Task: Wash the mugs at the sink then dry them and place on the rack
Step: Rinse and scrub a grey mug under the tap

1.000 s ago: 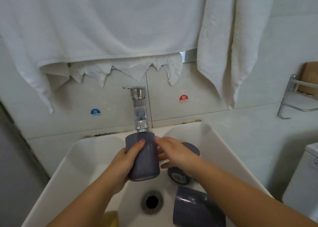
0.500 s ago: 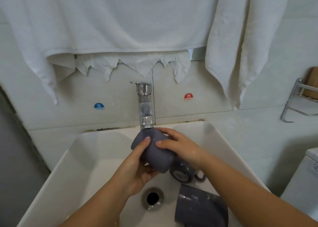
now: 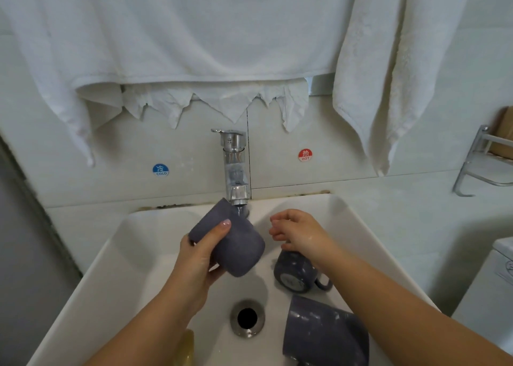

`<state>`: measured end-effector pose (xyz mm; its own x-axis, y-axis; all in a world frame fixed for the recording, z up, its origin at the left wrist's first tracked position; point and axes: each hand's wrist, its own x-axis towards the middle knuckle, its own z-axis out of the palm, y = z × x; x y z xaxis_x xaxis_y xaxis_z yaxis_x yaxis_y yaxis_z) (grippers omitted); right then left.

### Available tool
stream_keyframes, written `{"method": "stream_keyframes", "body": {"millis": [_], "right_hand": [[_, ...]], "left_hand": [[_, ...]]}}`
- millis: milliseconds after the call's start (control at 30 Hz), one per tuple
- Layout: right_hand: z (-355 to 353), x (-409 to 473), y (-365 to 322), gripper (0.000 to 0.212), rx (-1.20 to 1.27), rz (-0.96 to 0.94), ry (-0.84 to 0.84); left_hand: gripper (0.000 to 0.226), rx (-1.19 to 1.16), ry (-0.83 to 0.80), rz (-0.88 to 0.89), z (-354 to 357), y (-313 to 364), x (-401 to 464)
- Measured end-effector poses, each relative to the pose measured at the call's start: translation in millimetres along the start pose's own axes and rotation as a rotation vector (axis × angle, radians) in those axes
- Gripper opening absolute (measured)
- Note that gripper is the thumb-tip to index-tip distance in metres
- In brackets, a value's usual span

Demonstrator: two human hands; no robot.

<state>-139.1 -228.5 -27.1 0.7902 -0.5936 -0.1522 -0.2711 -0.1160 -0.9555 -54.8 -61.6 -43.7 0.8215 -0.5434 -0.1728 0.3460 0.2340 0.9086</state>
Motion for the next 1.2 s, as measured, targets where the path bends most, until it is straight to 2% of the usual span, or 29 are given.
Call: {"method": "stream_keyframes", "body": {"millis": [67,100,233,367,600,667,867,1000,1133,1200], "right_hand": [[0.4,-0.3,-0.3,0.012,-0.004,-0.001,0.001],[0.5,-0.1,0.0,0.012,-0.008,-0.006,0.004],[-0.4,2.3,2.4,0.013,-0.041,-0.020,0.033],[-1.1,6.9,4.5,0.017,-0.092,-0.024,0.059],[-5.2,10.1,7.3,0.019,-0.135,-0.038,0.095],[-5.5,10.0,7.8,0.018,-0.132,-0.035,0.090],[-2.1,10.5,8.6,0.017,-0.148,-0.044,0.086],[-2.8,8.8,9.4,0.017,-0.161,-0.058,0.076],[-2.9,7.4,9.3,0.016,-0.158,-0.061,0.076],[-3.0,7.1,9.5,0.016,-0.168,-0.064,0.074]], "left_hand": [[0.103,0.124,0.006,0.002,3.7,-4.9,-1.5],[0.102,0.171,0.002,0.001,7.2,-6.6,-2.4],[0.078,0.314,-0.007,0.017,23.7,-5.0,-4.1],[0.054,0.647,-0.007,0.131,34.6,2.2,2.4],[0.068,0.963,-0.070,0.267,35.1,18.5,5.5],[0.068,0.940,-0.075,0.324,29.1,18.6,4.3],[0.075,0.643,-0.106,0.359,14.1,17.2,-5.7],[0.070,0.694,-0.215,0.325,14.2,9.4,-13.2],[0.063,0.650,-0.124,0.306,8.9,9.8,-10.7],[0.064,0.674,-0.161,0.291,5.3,10.3,-9.0]]}}
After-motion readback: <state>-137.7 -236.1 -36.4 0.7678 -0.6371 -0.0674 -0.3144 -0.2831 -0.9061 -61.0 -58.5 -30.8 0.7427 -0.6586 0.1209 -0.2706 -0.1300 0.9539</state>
